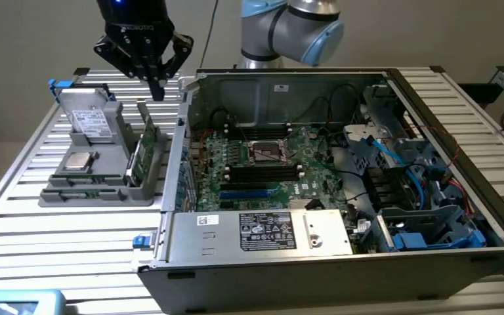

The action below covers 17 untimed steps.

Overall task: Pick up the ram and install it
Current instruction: 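Reach for the ram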

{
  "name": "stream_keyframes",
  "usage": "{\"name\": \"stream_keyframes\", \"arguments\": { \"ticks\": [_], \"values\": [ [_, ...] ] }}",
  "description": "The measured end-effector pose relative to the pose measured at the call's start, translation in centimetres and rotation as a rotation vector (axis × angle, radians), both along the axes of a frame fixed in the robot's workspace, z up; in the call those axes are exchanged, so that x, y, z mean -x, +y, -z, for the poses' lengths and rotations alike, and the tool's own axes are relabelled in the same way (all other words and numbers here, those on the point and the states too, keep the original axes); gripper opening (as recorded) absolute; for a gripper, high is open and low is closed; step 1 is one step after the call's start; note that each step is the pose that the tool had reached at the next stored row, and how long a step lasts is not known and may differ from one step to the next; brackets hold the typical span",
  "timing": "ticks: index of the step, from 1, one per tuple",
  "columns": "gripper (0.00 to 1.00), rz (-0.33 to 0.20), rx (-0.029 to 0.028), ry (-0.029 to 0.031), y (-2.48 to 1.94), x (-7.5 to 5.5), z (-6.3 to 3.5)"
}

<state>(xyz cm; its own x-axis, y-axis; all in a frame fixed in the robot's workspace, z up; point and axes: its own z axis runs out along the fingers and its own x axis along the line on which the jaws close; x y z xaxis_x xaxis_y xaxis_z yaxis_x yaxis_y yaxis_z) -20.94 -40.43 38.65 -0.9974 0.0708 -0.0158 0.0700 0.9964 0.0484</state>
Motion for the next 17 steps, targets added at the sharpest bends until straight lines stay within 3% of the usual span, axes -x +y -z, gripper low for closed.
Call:
{"name": "stream_keyframes", "arguments": {
  "ticks": [8,14,17],
  "values": [
    [0.11,0.0,0.0032,0.0196,-0.27,1.6,0.87],
    [0.11,-0.001,0.0049,0.0266,-0.58,2.5,1.49],
    [0.11,-0.001,0.0113,0.0269,-0.74,2.8,1.56]
  ]
}}
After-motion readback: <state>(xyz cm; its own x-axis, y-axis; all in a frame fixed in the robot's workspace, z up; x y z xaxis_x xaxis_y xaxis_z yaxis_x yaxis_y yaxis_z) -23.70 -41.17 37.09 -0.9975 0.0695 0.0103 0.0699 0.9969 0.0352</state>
